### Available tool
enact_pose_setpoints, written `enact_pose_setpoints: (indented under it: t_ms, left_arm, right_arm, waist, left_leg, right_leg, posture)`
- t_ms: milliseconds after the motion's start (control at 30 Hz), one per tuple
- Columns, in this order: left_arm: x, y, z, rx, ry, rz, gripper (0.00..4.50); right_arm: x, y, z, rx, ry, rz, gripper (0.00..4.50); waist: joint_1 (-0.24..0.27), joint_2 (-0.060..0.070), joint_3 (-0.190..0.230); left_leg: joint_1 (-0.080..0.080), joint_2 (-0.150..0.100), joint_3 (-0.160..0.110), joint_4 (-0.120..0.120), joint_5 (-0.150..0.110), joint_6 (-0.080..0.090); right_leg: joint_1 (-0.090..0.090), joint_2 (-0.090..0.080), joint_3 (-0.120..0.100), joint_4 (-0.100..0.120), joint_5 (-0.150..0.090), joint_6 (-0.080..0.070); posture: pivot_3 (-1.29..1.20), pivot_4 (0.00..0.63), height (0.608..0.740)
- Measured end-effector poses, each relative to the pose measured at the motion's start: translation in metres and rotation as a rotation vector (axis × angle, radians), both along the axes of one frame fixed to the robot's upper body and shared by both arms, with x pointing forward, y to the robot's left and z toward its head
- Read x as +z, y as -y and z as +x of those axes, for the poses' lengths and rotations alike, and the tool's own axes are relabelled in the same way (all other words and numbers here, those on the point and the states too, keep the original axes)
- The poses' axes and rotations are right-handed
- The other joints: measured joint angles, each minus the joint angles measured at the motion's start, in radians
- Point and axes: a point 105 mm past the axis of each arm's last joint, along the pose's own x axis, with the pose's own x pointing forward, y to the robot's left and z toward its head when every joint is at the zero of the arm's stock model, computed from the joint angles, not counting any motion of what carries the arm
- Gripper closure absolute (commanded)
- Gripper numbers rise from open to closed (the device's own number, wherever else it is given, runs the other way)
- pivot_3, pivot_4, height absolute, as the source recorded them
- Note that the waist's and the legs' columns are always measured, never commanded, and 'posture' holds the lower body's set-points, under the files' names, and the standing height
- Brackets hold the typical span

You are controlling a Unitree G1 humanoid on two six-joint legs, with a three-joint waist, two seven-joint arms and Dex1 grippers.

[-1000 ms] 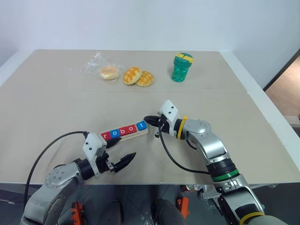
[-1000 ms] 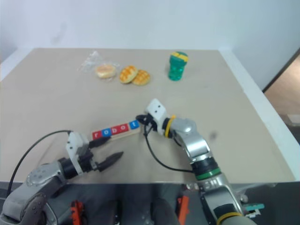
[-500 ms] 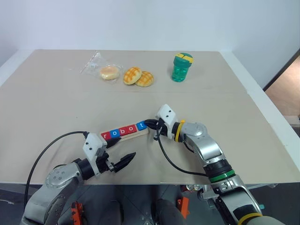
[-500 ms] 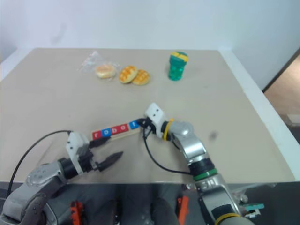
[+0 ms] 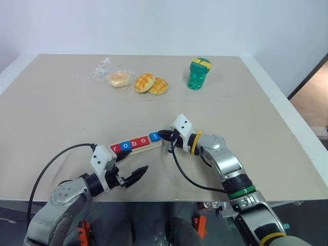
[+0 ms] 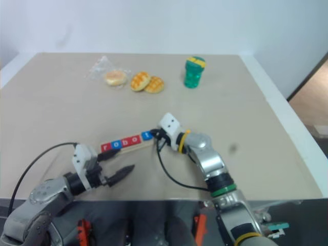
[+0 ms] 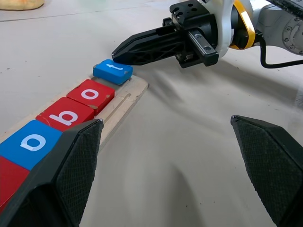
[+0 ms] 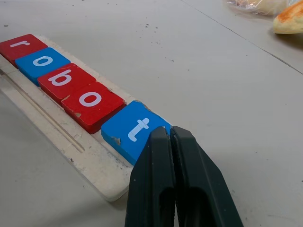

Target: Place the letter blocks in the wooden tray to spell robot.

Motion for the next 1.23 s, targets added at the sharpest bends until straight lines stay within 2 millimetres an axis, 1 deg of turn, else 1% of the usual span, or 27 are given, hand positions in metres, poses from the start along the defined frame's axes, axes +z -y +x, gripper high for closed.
enact_pose_setpoints:
  t_ms: [333,500,733,767,833,900,1000,1033,1067,1100,1133,1167,1233]
  left_arm:
    - [0.000,0.002,0.000,-0.004,0.007,-0.001,0.00]
    - [0.000,0.002,0.000,-0.005,0.009,0.000,0.00]
    - [0.001,0.002,0.000,-0.001,0.011,-0.007,0.00]
    - [0.001,0.002,0.002,0.012,0.013,-0.017,0.00]
    - [0.003,-0.002,0.006,0.052,0.018,-0.035,0.00]
    - [0.006,-0.018,0.015,0.133,0.033,-0.028,0.00]
    - [0.010,-0.056,0.027,0.241,0.063,0.051,0.00]
    - [0.011,-0.074,0.031,0.286,0.068,0.096,0.00]
    - [0.013,-0.093,0.034,0.335,0.073,0.129,0.00]
    - [0.016,-0.111,0.036,0.382,0.077,0.152,0.00]
    - [0.019,-0.121,0.037,0.409,0.083,0.159,0.00]
    - [0.022,-0.129,0.037,0.417,0.095,0.175,0.00]
    - [0.023,-0.140,0.035,0.415,0.100,0.202,0.00]
  right_arm:
    - [-0.002,-0.006,-0.005,0.010,-0.019,0.009,4.43]
    - [0.001,-0.007,-0.006,0.013,-0.013,0.010,4.43]
    - [0.010,0.004,0.002,-0.032,0.021,0.008,4.43]
    - [0.010,0.009,0.005,-0.055,0.021,0.014,4.20]
    - [0.011,0.021,0.011,-0.105,0.020,0.025,3.60]
    - [0.016,0.039,0.015,-0.145,0.016,0.051,2.87]
    - [0.023,0.066,0.013,-0.159,0.011,0.075,1.88]
    - [0.024,0.077,0.010,-0.159,0.004,0.079,1.53]
    - [0.024,0.088,0.007,-0.159,-0.011,0.087,1.07]
    - [0.024,0.095,0.004,-0.155,-0.025,0.095,0.74]
    - [0.024,0.100,0.001,-0.149,-0.033,0.104,0.48]
    - [0.026,0.102,-0.005,-0.118,-0.055,0.125,0.06]
    - [0.026,0.100,-0.020,-0.038,-0.093,0.152,0.02]
  waist:
    - [0.000,0.000,0.000]
    - [0.000,0.000,0.000]
    - [0.000,0.000,0.000]
    - [0.000,0.000,0.000]
    - [0.000,0.000,0.000]
    - [0.000,0.000,0.000]
    - [0.001,0.000,0.000]
    - [0.001,0.000,0.000]
    - [0.001,0.000,0.000]
    - [0.001,0.000,0.000]
    - [0.000,0.000,0.000]
    - [-0.001,0.000,0.000]
    - [-0.001,0.000,0.000]
  left_leg:
    - [0.000,0.000,0.000,0.000,0.000,0.000]
    - [0.000,0.000,0.000,0.000,0.000,0.000]
    - [0.000,0.000,0.000,0.000,0.000,0.000]
    - [0.000,0.000,0.000,0.000,0.000,0.000]
    - [0.000,0.000,0.000,0.000,0.000,0.000]
    - [0.000,0.000,0.000,0.000,0.000,0.000]
    - [0.000,0.000,-0.001,0.000,0.000,0.000]
    - [0.000,0.000,-0.001,-0.001,0.000,0.000]
    - [0.000,0.000,-0.001,-0.001,0.000,0.000]
    - [0.000,0.000,-0.001,-0.001,0.000,0.000]
    - [0.000,0.000,0.000,-0.001,0.000,0.000]
    - [0.000,0.000,0.001,-0.001,-0.001,0.001]
    - [0.000,0.000,0.001,-0.002,-0.001,0.001]
  right_leg:
    - [0.000,0.000,0.000,0.000,0.000,0.000]
    - [0.000,0.000,0.000,0.000,0.000,0.000]
    - [0.000,0.000,0.000,0.000,0.000,0.000]
    - [0.000,0.000,0.000,0.000,0.000,0.000]
    - [0.000,0.000,0.000,0.000,0.000,0.000]
    - [0.000,0.000,0.000,0.000,0.000,0.000]
    - [0.000,0.000,-0.001,0.000,0.000,-0.001]
    - [0.000,0.000,-0.001,0.000,-0.001,-0.001]
    - [0.000,0.000,-0.001,0.000,-0.001,-0.001]
    - [-0.001,0.000,-0.001,0.000,-0.001,-0.001]
    - [-0.001,0.000,-0.001,0.000,-0.002,-0.001]
    - [-0.001,0.000,0.000,0.000,-0.002,-0.001]
    - [-0.001,0.000,0.000,-0.001,-0.002,0.000]
  posture:
    - [0.00,0.150,0.740]
    - [0.00,0.150,0.740]
    - [0.00,0.150,0.740]
    - [0.00,0.150,0.740]
    - [0.00,0.150,0.740]
    - [0.00,0.150,0.740]
    - [0.00,0.150,0.740]
    - [0.00,0.150,0.740]
    - [0.00,0.150,0.740]
    - [0.00,0.150,0.740]
    - [0.00,0.150,0.740]
    - [0.00,0.150,0.740]
    - [0.00,0.150,0.740]
